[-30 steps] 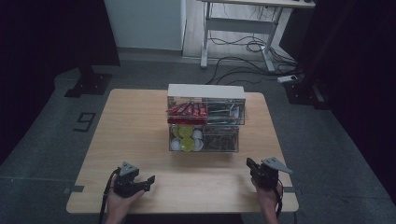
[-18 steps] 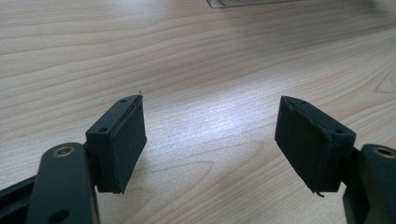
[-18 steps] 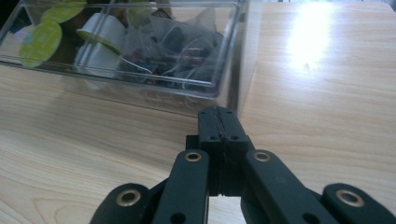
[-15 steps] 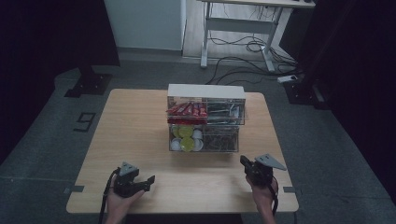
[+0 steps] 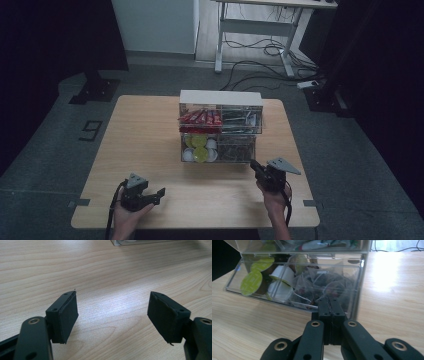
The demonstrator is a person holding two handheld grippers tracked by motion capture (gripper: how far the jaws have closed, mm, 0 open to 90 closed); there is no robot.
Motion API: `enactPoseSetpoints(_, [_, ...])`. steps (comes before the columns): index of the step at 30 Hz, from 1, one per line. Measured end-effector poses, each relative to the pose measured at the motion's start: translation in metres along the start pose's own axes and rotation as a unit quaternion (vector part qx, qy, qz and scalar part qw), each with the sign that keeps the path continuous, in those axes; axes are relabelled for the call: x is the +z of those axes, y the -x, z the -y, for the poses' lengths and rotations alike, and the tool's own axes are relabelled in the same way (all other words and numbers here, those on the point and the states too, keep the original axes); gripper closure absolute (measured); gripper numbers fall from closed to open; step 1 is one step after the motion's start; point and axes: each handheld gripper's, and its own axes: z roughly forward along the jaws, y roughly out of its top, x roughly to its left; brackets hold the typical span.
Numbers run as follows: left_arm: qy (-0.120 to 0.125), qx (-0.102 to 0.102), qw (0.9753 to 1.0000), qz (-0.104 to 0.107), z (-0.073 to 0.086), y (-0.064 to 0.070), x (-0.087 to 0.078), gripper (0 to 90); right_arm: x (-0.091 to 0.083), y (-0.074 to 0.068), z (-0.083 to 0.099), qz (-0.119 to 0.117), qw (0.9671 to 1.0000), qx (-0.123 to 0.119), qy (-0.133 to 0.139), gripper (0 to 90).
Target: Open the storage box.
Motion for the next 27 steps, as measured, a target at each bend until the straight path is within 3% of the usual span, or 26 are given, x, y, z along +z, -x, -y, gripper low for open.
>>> enactPoseSetpoints(14, [-0.004,0.005,1.0,0.001,0.001,0.004,0.002,24.7,0.02,-0.016,-0.004,-0.025,0.9997,-0.003,0.0,89.4])
enactPoseSetpoints(27, [-0.006,0.008,0.9999,0.006,0.001,0.007,0.004,24.7,0.028,-0.025,0.011,-0.034,0.9991,-0.013,-0.022,89.4])
